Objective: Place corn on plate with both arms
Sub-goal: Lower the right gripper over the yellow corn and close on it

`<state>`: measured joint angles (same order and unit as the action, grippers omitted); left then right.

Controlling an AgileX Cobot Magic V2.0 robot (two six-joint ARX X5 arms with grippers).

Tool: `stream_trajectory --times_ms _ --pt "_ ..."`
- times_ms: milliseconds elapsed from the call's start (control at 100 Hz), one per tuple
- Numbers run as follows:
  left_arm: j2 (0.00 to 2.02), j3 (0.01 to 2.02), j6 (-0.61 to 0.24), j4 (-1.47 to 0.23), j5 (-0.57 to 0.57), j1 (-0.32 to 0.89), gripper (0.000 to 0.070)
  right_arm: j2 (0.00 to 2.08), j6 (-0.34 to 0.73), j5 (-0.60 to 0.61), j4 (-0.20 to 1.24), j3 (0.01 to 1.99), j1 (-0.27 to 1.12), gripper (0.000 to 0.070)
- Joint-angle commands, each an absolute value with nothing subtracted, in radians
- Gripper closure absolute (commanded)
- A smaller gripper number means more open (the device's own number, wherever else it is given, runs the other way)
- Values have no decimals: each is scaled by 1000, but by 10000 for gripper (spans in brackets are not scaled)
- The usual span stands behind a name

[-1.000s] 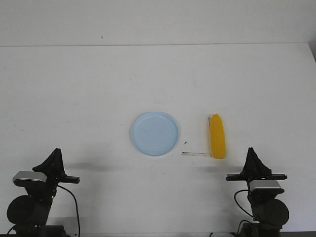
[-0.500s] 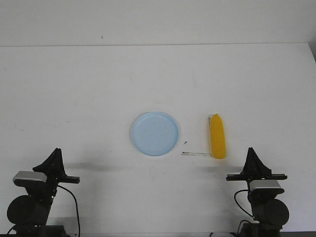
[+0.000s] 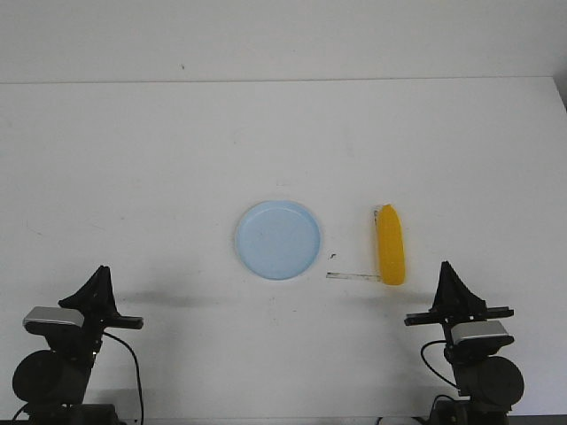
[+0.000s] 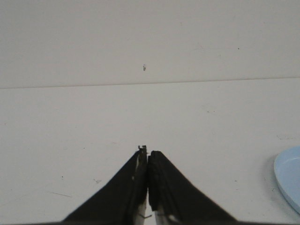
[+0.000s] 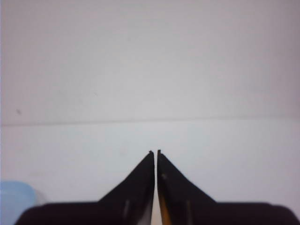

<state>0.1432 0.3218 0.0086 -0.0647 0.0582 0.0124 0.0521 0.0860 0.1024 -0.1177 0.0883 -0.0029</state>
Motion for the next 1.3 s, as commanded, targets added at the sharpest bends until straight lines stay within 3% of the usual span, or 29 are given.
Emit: stream_trajectory --times_ms 0,250,590,780,1210,1290 --pt "142 326 8 -51 59 13 699 86 77 105 -134 129 8 693" --pt "142 326 8 -51 59 14 700 292 77 162 -134 262 68 693" --pt "142 326 8 -51 59 14 699 643 82 123 -55 490 170 694" --pt "142 326 8 -51 59 14 700 838 83 64 128 651 202 694" --pt "142 326 8 -51 59 14 700 1225 194 16 728 1053 202 688" --pt "142 326 8 -51 59 14 700 1302 264 -9 801 1117 202 638"
